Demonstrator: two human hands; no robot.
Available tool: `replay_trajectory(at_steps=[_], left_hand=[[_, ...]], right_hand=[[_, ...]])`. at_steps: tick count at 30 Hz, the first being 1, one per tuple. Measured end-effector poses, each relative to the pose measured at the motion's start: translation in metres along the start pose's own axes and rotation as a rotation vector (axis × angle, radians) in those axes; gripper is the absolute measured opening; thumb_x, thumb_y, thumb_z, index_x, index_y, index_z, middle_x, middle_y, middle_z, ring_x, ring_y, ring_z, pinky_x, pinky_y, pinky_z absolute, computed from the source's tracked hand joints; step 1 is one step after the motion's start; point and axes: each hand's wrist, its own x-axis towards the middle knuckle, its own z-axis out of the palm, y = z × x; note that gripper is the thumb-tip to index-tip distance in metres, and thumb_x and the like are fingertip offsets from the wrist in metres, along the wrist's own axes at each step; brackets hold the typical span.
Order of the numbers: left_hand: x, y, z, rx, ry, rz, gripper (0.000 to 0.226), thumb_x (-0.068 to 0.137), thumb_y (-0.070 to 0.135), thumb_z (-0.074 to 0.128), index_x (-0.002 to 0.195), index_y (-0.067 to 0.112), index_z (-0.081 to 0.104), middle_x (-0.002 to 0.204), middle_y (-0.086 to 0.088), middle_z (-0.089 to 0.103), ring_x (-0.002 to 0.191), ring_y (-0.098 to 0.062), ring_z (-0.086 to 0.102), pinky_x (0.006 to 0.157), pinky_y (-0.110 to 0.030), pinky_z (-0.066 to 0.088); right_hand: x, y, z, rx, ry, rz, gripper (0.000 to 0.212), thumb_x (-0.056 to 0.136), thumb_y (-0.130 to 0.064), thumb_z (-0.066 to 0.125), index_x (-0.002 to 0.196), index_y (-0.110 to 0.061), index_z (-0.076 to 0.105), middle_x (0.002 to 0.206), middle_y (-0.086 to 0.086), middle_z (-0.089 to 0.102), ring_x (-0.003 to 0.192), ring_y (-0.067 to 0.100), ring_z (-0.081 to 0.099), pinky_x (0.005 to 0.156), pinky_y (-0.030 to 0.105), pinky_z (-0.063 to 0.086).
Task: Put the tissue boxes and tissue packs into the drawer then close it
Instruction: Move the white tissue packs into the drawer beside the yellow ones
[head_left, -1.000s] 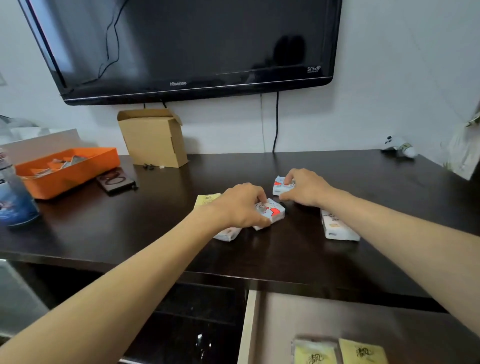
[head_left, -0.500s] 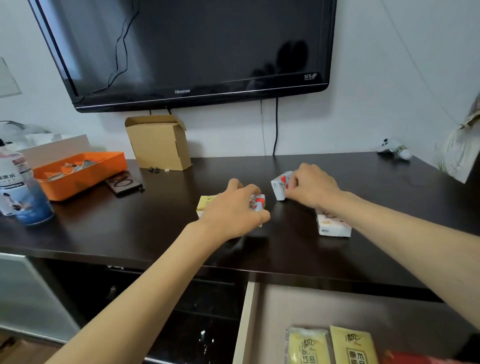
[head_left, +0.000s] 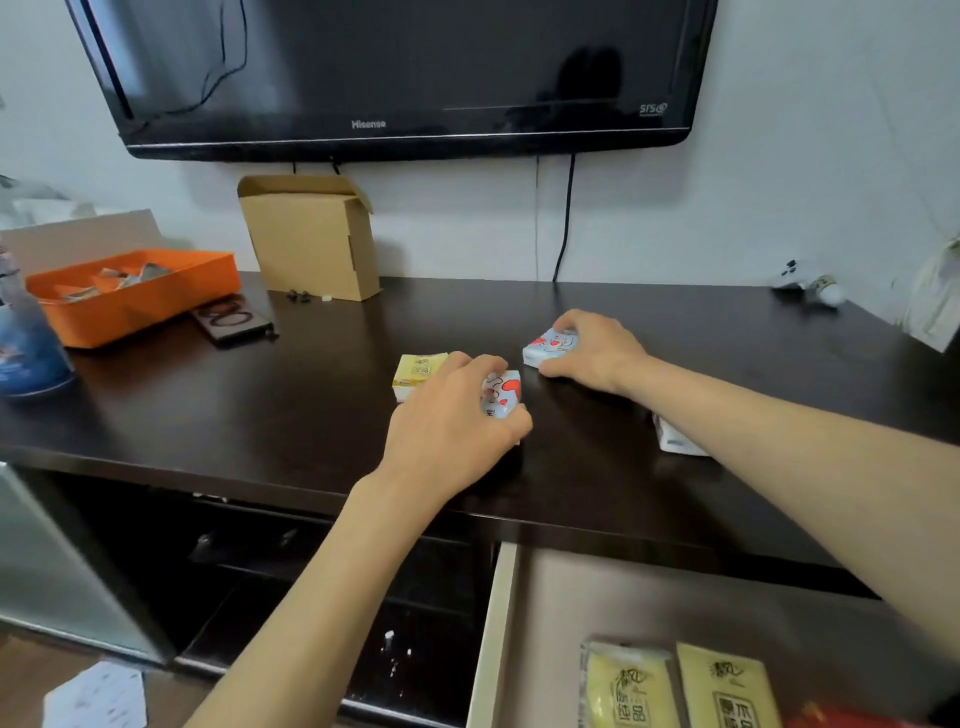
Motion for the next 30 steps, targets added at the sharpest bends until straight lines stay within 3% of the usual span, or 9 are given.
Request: replay_trajectory(at_steps=[5, 11, 16, 21, 24, 26, 28, 30], left_hand=[[-0.01, 0.013, -0.002, 0.031, 0.038, 0.087, 0.054, 0.082, 0.053, 0.058, 0.133, 0.037, 0.053, 0.127, 0.015, 0.054, 0.104, -0.009, 0.056, 0.069, -0.03, 0.039], [-0.027, 0.037, -0.002, 0.041, -0.018, 0.143, 0.054, 0.082, 0.055, 0.056, 0.133, 0.036, 0.053, 0.128, 0.012, 0.055, 0.105, -0.013, 0.059, 0.069, -0.03, 0.042], [-0.038, 0.055, 0.01, 0.053, -0.178, 0.152, 0.056, 0.082, 0.056, 0.058, 0.134, 0.035, 0.052, 0.134, 0.011, 0.05, 0.108, -0.015, 0.057, 0.077, -0.035, 0.05], [-0.045, 0.07, 0.025, 0.115, -0.257, 0.13, 0.061, 0.082, 0.065, 0.056, 0.135, 0.036, 0.051, 0.135, 0.012, 0.047, 0.112, -0.017, 0.057, 0.081, -0.037, 0.05], [-0.042, 0.07, 0.017, 0.063, -0.385, 0.187, 0.058, 0.085, 0.05, 0.065, 0.139, 0.041, 0.047, 0.144, 0.011, 0.043, 0.122, -0.014, 0.051, 0.095, -0.037, 0.05], [-0.037, 0.067, 0.006, 0.008, -0.513, 0.223, 0.07, 0.087, 0.026, 0.07, 0.147, 0.041, 0.037, 0.15, 0.008, 0.041, 0.134, -0.015, 0.043, 0.105, -0.032, 0.041], [-0.031, 0.066, -0.006, -0.02, -0.612, 0.242, 0.083, 0.085, -0.002, 0.063, 0.151, 0.037, 0.032, 0.153, 0.006, 0.042, 0.144, -0.015, 0.032, 0.11, -0.028, 0.029], [-0.029, 0.07, -0.01, -0.009, -0.625, 0.262, 0.089, 0.08, -0.017, 0.051, 0.151, 0.033, 0.035, 0.159, 0.006, 0.035, 0.151, -0.015, 0.017, 0.118, -0.032, 0.02]], right_hand=[[-0.043, -0.006, -0.03, 0.071, 0.017, -0.142, 0.064, 0.075, -0.027, 0.083, 0.131, -0.024, 0.052, 0.127, -0.003, 0.059, 0.108, 0.017, 0.056, 0.08, 0.031, 0.047], [-0.131, 0.016, -0.071, 0.041, -0.02, -0.186, 0.065, 0.07, -0.024, 0.083, 0.124, -0.032, 0.049, 0.117, -0.011, 0.064, 0.1, 0.009, 0.065, 0.075, 0.031, 0.057], [-0.185, 0.048, -0.09, 0.019, -0.022, -0.165, 0.064, 0.07, -0.029, 0.084, 0.121, -0.041, 0.046, 0.118, -0.02, 0.064, 0.104, 0.0, 0.064, 0.082, 0.029, 0.056], [-0.214, 0.074, -0.092, 0.084, -0.044, -0.127, 0.066, 0.072, -0.034, 0.085, 0.125, -0.044, 0.047, 0.128, -0.015, 0.062, 0.118, 0.003, 0.059, 0.094, 0.032, 0.054], [-0.224, 0.083, -0.09, 0.115, -0.09, -0.096, 0.065, 0.072, -0.031, 0.081, 0.122, -0.052, 0.045, 0.125, -0.01, 0.064, 0.115, 0.004, 0.059, 0.092, 0.034, 0.055], [-0.227, 0.085, -0.09, 0.137, -0.106, -0.084, 0.065, 0.072, -0.028, 0.08, 0.122, -0.052, 0.045, 0.125, -0.01, 0.064, 0.114, 0.005, 0.06, 0.09, 0.033, 0.055], [-0.228, 0.086, -0.091, 0.16, -0.124, -0.078, 0.066, 0.074, -0.025, 0.079, 0.124, -0.05, 0.046, 0.127, -0.01, 0.063, 0.116, 0.005, 0.06, 0.089, 0.03, 0.055], [-0.228, 0.084, -0.091, 0.176, -0.144, -0.074, 0.066, 0.075, -0.021, 0.078, 0.127, -0.045, 0.046, 0.128, -0.008, 0.063, 0.116, 0.007, 0.06, 0.089, 0.032, 0.057]])
